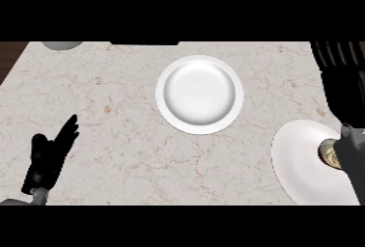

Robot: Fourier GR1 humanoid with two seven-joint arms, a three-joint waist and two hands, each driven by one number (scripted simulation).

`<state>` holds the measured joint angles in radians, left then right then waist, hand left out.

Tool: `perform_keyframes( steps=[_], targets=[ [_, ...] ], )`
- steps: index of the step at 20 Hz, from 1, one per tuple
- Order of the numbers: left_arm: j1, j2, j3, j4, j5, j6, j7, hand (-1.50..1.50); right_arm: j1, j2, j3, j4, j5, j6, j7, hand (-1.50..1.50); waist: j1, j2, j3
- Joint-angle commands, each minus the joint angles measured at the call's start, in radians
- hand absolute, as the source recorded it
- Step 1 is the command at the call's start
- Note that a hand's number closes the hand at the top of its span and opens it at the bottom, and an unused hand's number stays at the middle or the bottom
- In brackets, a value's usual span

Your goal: Pick the cupcake from the plate and place it in the plate

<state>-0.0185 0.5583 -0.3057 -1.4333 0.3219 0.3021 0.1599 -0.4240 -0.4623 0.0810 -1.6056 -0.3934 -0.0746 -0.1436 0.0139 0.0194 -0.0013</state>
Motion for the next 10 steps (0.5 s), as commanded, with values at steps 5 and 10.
perform_keyframes(
  steps=[5,10],
  targets=[
    [-0.163,-0.02,0.03,-0.061,-0.071,0.038,-0.086,0.0,-0.002,0.06,-0.186,0.218,0.071,-0.368,0.091,-1.5,-0.031,-0.008,0.0],
    [-0.171,-0.039,0.014,-0.084,-0.057,0.016,-0.096,0.0,0.167,-0.171,0.0,0.383,0.483,-0.466,0.215,1.5,-0.028,0.002,-0.008]
  ],
)
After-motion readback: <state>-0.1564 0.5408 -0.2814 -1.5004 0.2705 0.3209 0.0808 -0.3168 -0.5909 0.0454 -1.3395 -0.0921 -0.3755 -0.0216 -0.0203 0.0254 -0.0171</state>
